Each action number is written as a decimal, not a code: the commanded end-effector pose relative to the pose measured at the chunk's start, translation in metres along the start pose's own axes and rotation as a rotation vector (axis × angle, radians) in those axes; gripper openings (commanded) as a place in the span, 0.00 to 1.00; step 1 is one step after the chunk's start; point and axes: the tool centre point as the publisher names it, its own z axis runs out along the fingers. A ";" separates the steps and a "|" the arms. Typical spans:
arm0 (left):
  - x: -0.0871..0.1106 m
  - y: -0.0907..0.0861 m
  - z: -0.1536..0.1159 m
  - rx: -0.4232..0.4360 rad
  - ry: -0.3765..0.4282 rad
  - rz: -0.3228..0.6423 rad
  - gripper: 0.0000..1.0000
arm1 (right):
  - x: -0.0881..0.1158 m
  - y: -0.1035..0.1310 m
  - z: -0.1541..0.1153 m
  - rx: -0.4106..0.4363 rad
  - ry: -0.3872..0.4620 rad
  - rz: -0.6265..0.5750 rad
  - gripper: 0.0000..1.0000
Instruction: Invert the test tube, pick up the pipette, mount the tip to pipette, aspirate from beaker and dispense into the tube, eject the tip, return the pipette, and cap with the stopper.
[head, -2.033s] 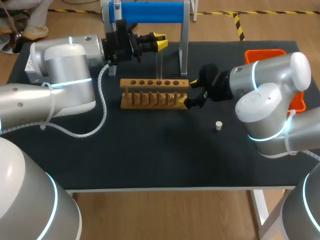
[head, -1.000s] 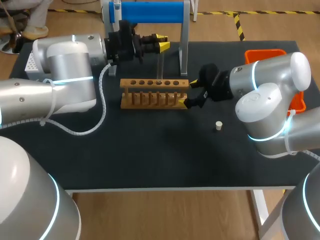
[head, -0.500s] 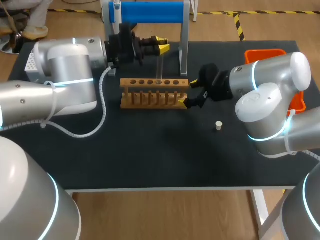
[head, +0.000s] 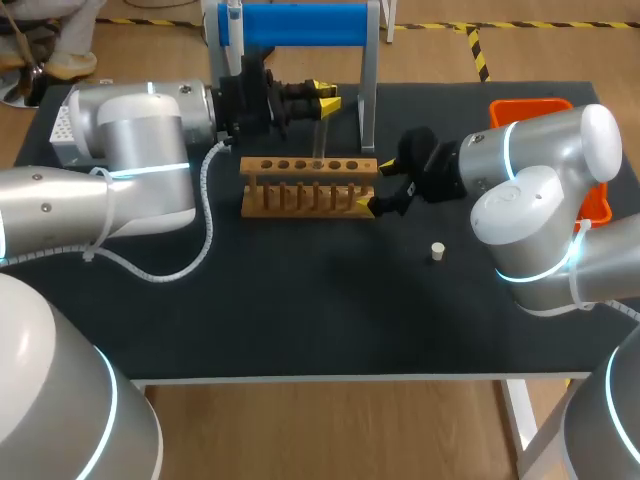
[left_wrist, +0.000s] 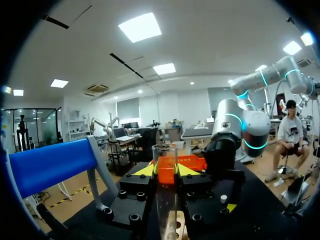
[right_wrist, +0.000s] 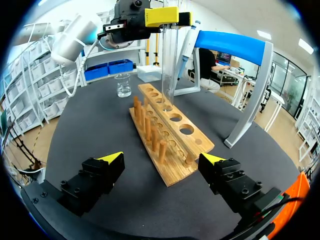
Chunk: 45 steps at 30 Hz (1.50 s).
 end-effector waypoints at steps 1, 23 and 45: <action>0.004 0.001 -0.002 0.008 -0.011 0.011 0.00 | -0.001 -0.001 -0.001 -0.001 0.002 0.000 1.00; 0.011 0.016 -0.006 -0.161 0.015 -0.018 0.00 | -0.001 -0.001 -0.001 -0.001 0.002 0.000 1.00; 0.007 0.030 -0.005 -0.074 -0.024 -0.070 0.00 | -0.001 -0.001 -0.001 -0.001 0.002 0.000 1.00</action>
